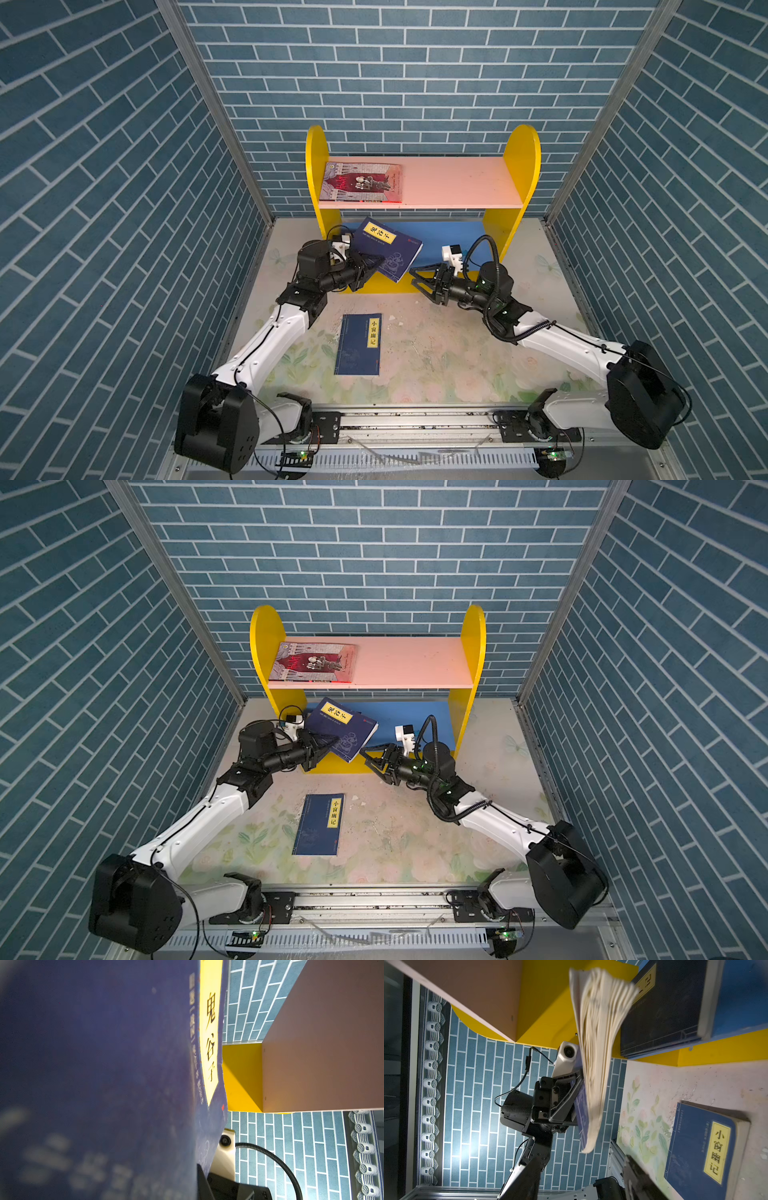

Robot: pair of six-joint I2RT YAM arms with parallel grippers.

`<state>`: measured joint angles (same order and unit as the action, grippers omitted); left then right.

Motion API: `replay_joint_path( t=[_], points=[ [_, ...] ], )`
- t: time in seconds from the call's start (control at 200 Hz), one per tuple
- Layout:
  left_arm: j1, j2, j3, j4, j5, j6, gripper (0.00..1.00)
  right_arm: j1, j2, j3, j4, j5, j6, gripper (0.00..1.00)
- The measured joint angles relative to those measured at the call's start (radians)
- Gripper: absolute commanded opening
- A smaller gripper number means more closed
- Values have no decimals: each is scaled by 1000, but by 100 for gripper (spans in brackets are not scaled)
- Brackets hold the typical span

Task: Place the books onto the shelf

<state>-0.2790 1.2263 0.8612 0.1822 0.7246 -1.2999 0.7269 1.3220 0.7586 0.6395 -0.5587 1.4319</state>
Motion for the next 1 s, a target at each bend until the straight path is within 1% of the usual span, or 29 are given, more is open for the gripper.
replay_joint_path(
  t=[0.12, 0.31, 0.415, 0.575, 0.66, 0.74, 0.755, 0.805, 0.85, 0.885, 0.95, 0.995],
  points=[
    [0, 2, 0, 23, -16, -13, 0, 45, 9, 21, -27, 53, -17, 64],
    [0, 10, 0, 34, -25, -31, 0, 54, 70, 50, -17, 119, -37, 63],
    [0, 11, 0, 34, -26, -34, 0, 54, 106, 50, 19, 146, -42, 61],
    [0, 19, -1, 34, -29, -38, 0, 54, 163, 50, 129, 179, -42, 57],
    [0, 29, -1, 34, -29, -40, 0, 54, 198, 54, 177, 188, -41, 49],
    [0, 34, -3, 33, -30, -40, 0, 54, 225, 64, 202, 193, -41, 29],
    [0, 34, -3, 33, -30, -40, 0, 54, 229, 66, 206, 195, -34, 26],
    [0, 34, -3, 33, -31, -40, 0, 54, 235, 69, 214, 197, -35, 24],
    [0, 34, -3, 33, -32, -40, 0, 54, 236, 70, 218, 200, -33, 14],
    [0, 34, -4, 32, -33, -40, 0, 54, 236, 70, 221, 201, -30, 8],
    [0, 34, -7, 32, -35, -39, 0, 54, 236, 76, 215, 204, -32, 0],
    [0, 34, -8, 31, -37, -39, 1, 51, 236, 80, 204, 204, -32, 0]
  ],
)
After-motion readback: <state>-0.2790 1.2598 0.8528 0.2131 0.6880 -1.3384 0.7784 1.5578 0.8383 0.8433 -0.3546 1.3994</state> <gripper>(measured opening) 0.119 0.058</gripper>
